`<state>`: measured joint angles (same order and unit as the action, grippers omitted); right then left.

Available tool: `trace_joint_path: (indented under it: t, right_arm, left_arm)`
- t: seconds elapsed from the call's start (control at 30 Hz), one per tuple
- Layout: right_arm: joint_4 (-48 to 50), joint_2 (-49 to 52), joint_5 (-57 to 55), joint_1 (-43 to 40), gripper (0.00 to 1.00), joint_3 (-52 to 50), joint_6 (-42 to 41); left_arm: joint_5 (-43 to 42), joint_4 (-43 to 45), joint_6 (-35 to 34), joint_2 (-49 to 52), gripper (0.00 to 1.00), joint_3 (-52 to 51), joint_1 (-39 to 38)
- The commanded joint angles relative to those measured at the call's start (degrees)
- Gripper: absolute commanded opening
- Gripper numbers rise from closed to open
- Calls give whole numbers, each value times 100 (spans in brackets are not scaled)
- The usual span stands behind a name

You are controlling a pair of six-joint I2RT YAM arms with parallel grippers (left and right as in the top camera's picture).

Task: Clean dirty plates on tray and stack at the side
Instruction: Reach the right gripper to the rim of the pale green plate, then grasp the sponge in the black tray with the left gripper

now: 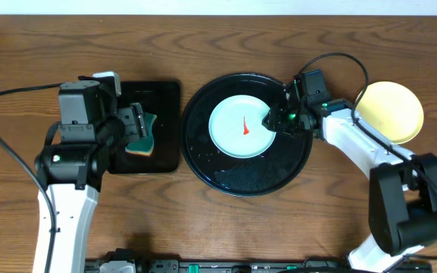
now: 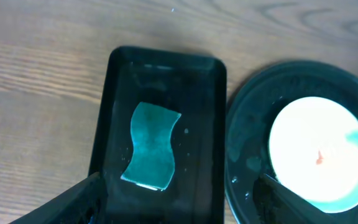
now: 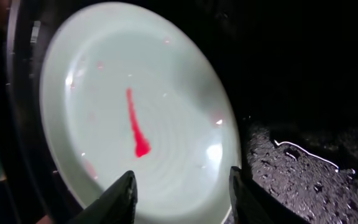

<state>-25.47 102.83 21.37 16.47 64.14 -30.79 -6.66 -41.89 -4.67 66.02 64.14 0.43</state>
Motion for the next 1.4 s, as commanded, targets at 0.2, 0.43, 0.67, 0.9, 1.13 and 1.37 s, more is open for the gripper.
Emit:
trace_joint_path:
  t: [0.2,0.43,0.67,0.9,1.13,1.37]
  right_arm:
    - [-227,-654,-474,46,49,70,363]
    - [-413,-654,-699,46,48,70,474]
    - [-455,-654,-699,46,48,70,472]
    - [-472,-654,-699,46,48,70,474]
    - [-481,-654,-699,46,48,70,474]
    - [-496,-654,-702,44,48,70,476]
  left_arm:
    - [463,-7,-28,1228,75,-17,0]
    - [627,177,-28,2155,75,-17,-2]
    - [623,584,-15,2889,75,-17,-2]
    - [568,999,195,3394,74,-17,-2]
    - [564,1447,208,3755,68,-17,-2]
    - [564,1659,208,4026,63,-17,0]
